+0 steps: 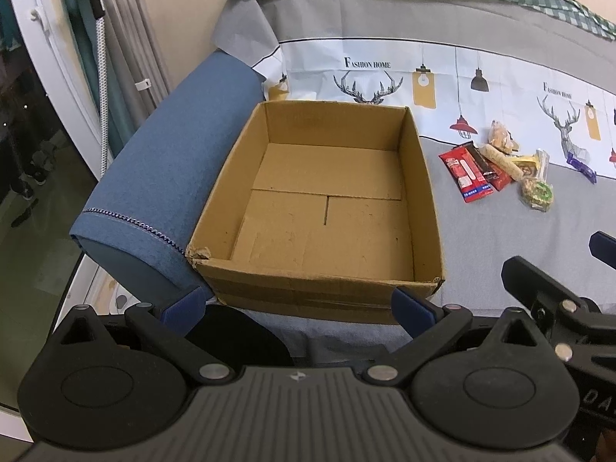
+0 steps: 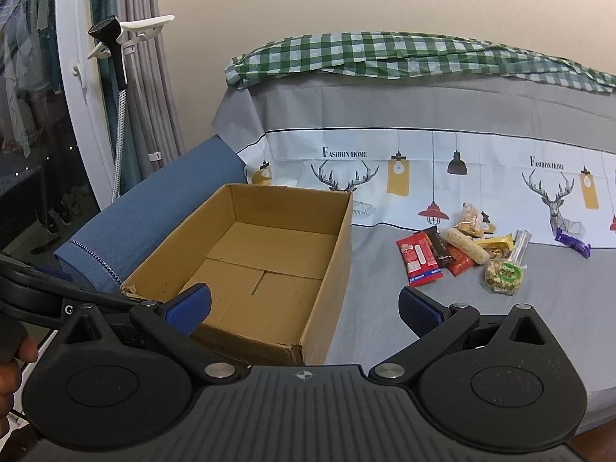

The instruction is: Organize snacks

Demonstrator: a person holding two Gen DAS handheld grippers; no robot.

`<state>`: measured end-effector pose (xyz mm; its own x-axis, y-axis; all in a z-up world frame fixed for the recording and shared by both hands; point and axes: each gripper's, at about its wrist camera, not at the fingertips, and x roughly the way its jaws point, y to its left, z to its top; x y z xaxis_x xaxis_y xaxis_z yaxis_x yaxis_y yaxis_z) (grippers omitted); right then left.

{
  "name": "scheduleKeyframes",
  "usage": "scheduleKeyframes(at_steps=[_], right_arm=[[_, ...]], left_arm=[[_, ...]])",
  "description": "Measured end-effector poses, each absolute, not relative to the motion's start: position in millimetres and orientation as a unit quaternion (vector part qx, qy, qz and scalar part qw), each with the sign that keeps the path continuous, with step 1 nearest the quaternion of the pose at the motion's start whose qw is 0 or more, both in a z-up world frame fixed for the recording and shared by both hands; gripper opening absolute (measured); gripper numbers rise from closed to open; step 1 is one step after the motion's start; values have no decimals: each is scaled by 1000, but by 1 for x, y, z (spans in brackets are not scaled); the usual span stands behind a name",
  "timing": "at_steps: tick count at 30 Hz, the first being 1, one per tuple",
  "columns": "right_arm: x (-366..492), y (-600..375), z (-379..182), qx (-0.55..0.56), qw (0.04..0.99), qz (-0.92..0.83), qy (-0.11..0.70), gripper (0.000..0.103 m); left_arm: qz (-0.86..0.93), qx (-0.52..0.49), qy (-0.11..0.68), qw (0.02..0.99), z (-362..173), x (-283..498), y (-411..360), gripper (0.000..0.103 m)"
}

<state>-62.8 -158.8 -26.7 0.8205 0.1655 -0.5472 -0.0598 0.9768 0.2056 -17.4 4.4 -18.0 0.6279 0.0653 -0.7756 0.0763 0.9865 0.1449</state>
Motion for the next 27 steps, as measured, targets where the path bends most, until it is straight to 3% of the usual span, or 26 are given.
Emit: scheduleKeyframes(at_steps=[16, 27], right_arm=[[-55, -222, -62, 156, 937, -6, 313, 103], [-43, -305, -98, 177, 920, -135, 322, 103]], left_arm=[[-48, 127, 455, 880, -34, 21, -71, 103], [-124, 148, 460, 866, -49, 97, -190, 103]])
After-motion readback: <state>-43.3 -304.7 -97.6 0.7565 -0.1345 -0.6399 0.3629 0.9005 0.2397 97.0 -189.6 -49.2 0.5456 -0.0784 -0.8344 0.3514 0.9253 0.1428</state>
